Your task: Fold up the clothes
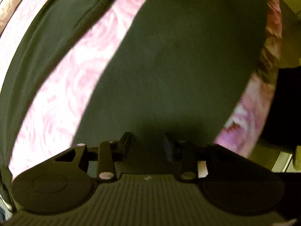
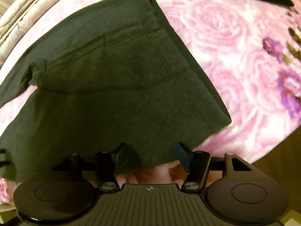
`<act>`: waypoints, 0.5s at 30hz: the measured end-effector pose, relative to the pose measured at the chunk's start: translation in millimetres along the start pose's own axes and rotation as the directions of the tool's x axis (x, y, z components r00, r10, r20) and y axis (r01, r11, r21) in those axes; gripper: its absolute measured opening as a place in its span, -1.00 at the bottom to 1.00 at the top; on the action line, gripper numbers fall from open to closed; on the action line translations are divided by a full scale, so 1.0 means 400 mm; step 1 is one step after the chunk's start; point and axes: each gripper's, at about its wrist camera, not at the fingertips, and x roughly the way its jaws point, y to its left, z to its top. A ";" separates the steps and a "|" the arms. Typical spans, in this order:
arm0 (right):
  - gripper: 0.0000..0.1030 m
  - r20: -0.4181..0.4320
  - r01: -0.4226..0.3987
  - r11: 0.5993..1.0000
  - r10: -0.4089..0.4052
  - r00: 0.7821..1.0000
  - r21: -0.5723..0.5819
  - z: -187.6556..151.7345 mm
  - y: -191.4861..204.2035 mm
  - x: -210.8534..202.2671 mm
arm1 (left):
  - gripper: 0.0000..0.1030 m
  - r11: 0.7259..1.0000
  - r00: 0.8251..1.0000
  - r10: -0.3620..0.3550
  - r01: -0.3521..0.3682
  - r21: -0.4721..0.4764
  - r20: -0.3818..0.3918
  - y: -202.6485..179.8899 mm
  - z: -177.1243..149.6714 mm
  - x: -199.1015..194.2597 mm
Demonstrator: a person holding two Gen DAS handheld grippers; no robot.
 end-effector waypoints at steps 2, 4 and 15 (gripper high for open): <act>0.64 0.035 0.001 1.000 -0.001 0.999 -0.002 -0.010 0.029 -0.030 | -0.34 1.000 1.000 -0.004 0.004 -0.022 0.025 -0.006 -0.028 -0.025; 0.68 0.060 0.002 1.000 -0.001 0.998 -0.006 -0.025 0.072 -0.057 | -0.33 0.999 0.998 -0.002 0.004 -0.040 0.056 -0.006 -0.057 -0.053; 0.69 0.094 -0.052 0.996 0.058 0.994 -0.070 -0.196 0.416 -0.173 | 0.06 0.967 0.969 0.179 -0.142 -0.209 0.169 0.038 -0.399 -0.256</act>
